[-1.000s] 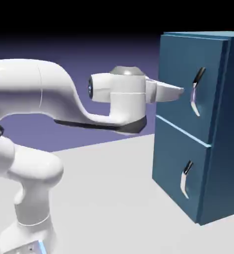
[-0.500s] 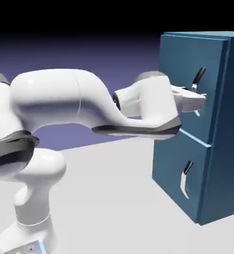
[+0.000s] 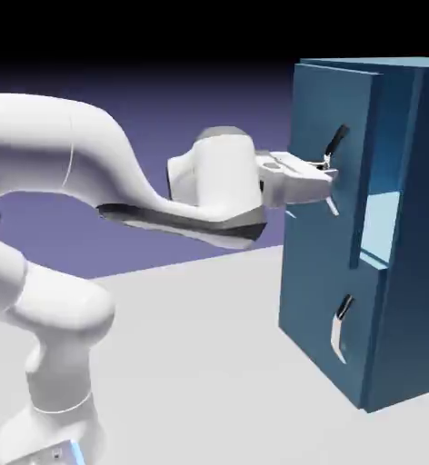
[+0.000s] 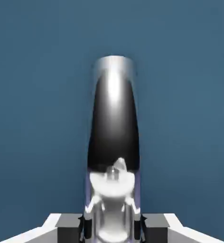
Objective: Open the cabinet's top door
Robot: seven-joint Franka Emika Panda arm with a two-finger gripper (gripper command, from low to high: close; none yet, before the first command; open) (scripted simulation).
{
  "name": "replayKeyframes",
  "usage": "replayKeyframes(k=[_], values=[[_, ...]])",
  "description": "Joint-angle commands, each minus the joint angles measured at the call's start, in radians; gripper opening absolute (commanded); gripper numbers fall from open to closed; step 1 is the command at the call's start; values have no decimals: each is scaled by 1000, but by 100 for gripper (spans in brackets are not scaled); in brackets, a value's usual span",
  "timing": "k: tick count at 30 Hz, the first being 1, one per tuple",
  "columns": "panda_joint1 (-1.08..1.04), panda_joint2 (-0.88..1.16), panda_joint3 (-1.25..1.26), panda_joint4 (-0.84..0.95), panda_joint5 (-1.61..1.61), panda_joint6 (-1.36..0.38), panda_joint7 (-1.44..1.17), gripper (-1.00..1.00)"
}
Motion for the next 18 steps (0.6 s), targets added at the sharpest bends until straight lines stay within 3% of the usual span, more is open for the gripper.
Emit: replayKeyframes(k=[1, 13, 18], values=[[-34, -1, 36, -17, 27, -12, -1, -100], [-424, -40, 471, -153, 339, -62, 4, -100], [-477, -111, 611, -218, 552, -151, -89, -100]])
